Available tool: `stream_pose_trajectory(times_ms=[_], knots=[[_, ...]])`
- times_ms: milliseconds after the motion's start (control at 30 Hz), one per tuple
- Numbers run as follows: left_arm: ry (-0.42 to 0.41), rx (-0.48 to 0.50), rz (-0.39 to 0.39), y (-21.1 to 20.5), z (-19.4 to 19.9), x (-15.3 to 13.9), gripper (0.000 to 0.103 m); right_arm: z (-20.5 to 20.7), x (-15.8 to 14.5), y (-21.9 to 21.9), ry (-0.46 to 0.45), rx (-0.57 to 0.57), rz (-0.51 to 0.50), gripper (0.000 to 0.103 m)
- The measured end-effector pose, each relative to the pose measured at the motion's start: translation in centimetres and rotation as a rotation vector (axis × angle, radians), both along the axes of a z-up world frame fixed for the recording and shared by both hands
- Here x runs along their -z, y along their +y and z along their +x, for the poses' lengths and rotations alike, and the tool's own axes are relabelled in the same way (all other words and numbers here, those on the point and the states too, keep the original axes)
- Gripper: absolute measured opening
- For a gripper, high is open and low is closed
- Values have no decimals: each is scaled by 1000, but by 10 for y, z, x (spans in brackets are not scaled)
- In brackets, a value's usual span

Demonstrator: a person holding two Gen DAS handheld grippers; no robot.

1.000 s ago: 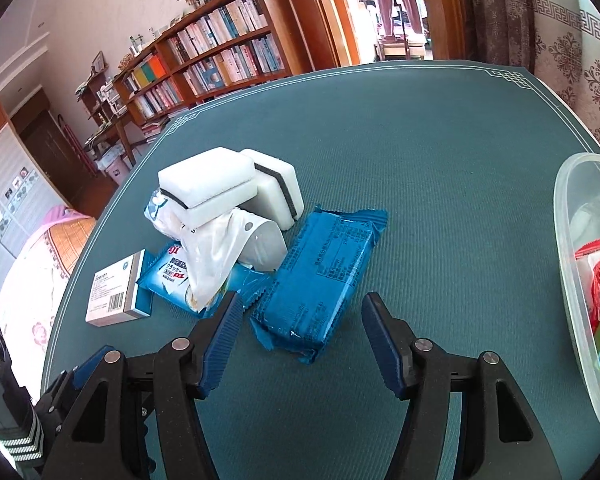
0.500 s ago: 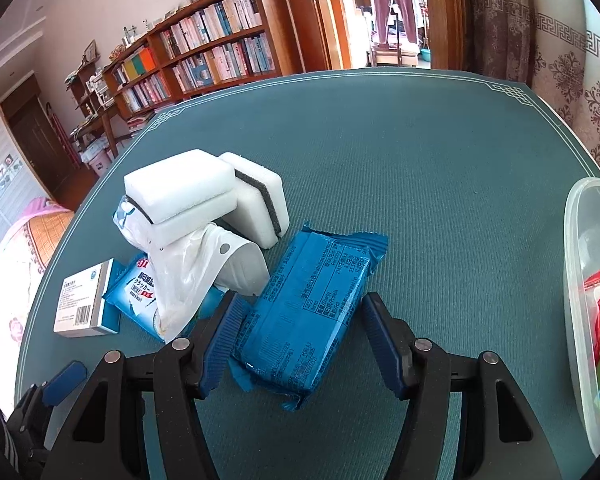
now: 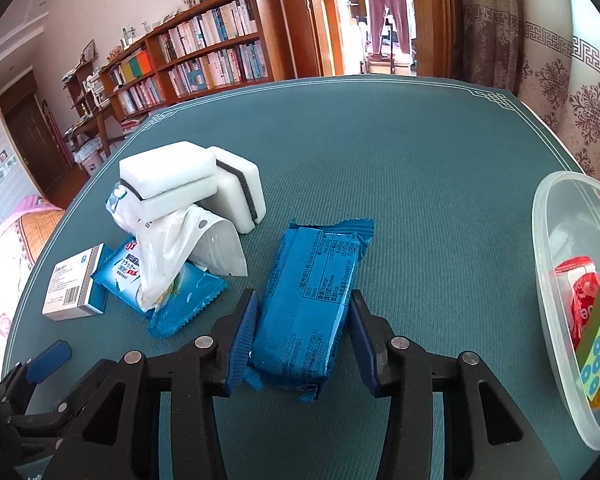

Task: Organize objects
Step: 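Lift the blue packet with the right gripper toward the bowl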

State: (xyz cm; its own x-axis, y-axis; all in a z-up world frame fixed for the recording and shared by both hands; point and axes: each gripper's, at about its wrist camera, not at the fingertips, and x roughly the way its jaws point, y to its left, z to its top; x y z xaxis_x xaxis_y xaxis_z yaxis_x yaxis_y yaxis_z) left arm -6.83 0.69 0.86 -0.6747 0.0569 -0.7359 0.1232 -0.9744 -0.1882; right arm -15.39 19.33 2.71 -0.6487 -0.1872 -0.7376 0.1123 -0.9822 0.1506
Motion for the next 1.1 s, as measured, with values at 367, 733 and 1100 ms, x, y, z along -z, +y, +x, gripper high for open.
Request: stream_pose_trajectory(times_ms=[367,733,1100], knots=[[-13,32,-8,7,-9,-6,102,31,4,19,25,25,-48,46],[95,91,-141,28,-43,-49,102,31,5,28,27,20,-101,46],[129,207,-221,56,-81,-57,102,31,5,30,28,19,-115,46]])
